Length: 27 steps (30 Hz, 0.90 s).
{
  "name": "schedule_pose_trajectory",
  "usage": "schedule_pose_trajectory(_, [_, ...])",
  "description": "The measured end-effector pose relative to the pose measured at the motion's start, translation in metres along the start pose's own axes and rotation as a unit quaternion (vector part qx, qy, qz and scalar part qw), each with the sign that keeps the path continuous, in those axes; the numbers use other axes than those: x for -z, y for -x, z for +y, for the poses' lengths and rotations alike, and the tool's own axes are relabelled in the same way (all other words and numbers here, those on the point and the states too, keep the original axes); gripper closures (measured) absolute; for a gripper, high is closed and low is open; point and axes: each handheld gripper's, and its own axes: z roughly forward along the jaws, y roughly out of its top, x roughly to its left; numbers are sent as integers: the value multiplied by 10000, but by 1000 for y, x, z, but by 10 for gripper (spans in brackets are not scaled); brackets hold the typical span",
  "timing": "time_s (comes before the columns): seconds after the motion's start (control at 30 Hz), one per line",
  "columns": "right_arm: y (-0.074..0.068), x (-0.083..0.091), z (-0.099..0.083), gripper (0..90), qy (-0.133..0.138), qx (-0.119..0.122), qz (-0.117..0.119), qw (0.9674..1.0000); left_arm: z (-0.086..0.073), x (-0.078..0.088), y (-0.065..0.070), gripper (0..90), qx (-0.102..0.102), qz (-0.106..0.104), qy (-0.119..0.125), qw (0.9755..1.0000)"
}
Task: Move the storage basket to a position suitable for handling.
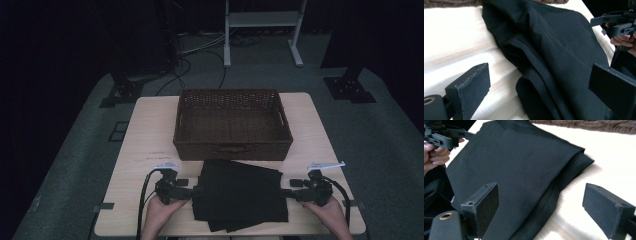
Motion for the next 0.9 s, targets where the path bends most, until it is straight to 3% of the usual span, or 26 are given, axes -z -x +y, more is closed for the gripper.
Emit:
schedule_pose_trajectory(0.37, [-5, -12, 3, 128, -323, -146, -131, 9993, 2, -8, 5, 34, 78, 205, -199, 9996])
schedule_pose_trajectory(0.9, [-9, -28, 10, 141, -703, -336, -292, 9965, 10, -20, 4, 55, 325, 260, -495, 9979])
